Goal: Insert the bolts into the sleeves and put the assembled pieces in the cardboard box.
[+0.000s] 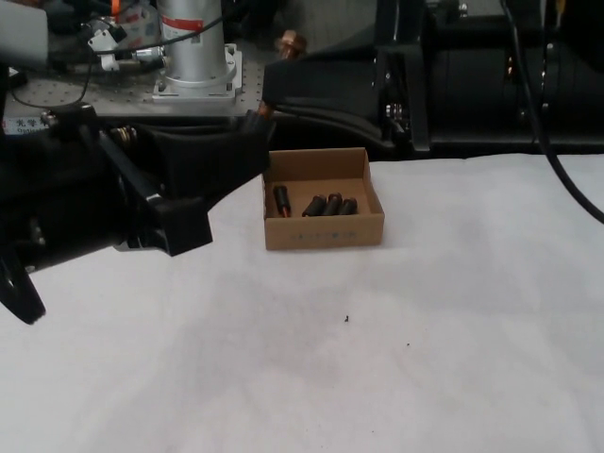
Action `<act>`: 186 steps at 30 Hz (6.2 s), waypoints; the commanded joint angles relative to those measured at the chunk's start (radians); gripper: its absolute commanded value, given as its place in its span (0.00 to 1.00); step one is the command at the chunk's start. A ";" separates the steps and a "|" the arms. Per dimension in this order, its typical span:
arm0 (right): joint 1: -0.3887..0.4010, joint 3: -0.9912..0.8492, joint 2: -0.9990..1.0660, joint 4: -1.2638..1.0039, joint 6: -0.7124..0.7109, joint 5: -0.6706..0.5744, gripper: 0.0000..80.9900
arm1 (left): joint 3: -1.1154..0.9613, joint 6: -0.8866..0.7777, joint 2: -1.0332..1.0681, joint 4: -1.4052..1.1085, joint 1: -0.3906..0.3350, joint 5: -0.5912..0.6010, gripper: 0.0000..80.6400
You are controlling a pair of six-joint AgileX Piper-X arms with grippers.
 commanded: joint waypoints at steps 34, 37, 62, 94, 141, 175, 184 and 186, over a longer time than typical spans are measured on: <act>0.036 -0.004 -0.003 0.097 -0.087 -0.072 0.44 | -0.011 0.001 -0.006 -0.088 0.005 -0.057 0.01; 0.036 -0.004 -0.003 0.121 -0.098 -0.072 0.44 | -0.011 0.010 -0.006 -0.111 0.005 -0.091 0.01; -0.308 -0.004 -0.117 0.713 -0.547 -0.107 0.02 | -0.537 0.287 0.876 -0.111 0.107 0.040 0.01; -0.343 -0.004 -0.116 0.710 -0.611 -0.111 0.04 | -1.183 0.287 1.504 0.198 0.116 -0.030 0.41; -0.336 0.171 -0.454 1.047 -0.636 0.205 0.04 | -0.083 0.310 0.066 0.734 0.136 -0.001 0.01; -0.337 0.968 -0.540 0.375 -0.164 0.188 0.04 | 0.654 -0.081 -0.124 0.525 0.136 -0.005 0.01; -0.337 1.010 -0.540 0.359 -0.164 0.228 0.04 | 0.654 -0.074 -0.124 0.527 0.136 0.005 0.01; -0.337 1.010 -0.540 0.356 -0.164 0.229 0.04 | 0.654 -0.072 -0.124 0.527 0.136 0.005 0.01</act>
